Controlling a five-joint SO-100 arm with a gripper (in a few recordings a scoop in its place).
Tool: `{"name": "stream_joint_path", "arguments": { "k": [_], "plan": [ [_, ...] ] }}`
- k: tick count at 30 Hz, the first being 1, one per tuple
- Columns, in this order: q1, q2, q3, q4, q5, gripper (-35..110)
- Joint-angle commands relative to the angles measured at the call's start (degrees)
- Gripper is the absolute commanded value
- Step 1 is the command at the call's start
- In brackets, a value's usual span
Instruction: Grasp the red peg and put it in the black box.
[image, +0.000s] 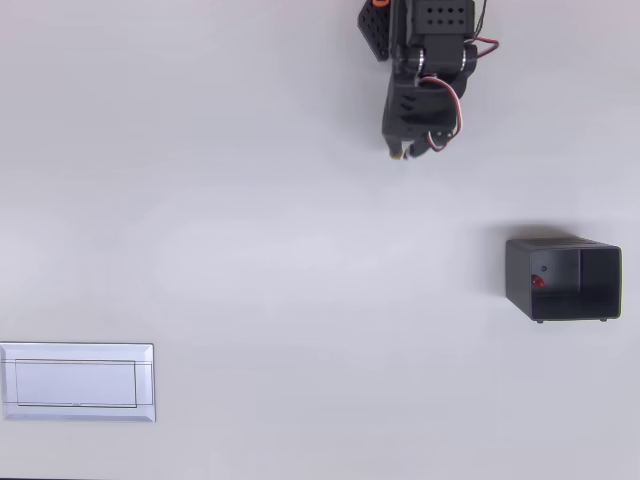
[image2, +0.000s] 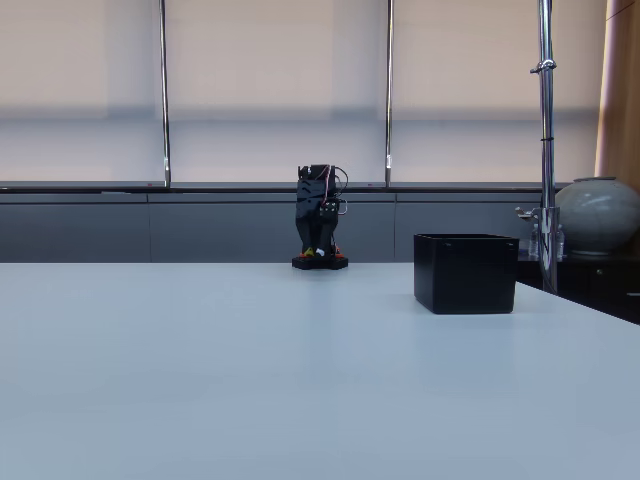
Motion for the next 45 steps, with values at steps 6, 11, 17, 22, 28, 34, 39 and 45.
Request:
{"name": "stream_joint_path", "arguments": {
  "k": [6, 11, 17, 22, 28, 34, 39, 45],
  "plan": [
    [0.79, -4.75, -4.22, 2.46, -0.09, 0],
    [-0.09, -4.75, -4.22, 5.54, -0.18, 0],
    [-0.09, -4.75, -4.22, 5.54, -0.09, 0],
    [-0.09, -4.75, -4.22, 5.54, -0.09, 0],
    [-0.09, -4.75, -4.22, 5.54, -0.09, 0],
    [-0.09, -4.75, -4.22, 5.54, -0.09, 0],
    [-0.09, -4.75, -4.22, 5.54, -0.09, 0],
    [-0.09, -4.75, -4.22, 5.54, -0.09, 0]
  ]
}}
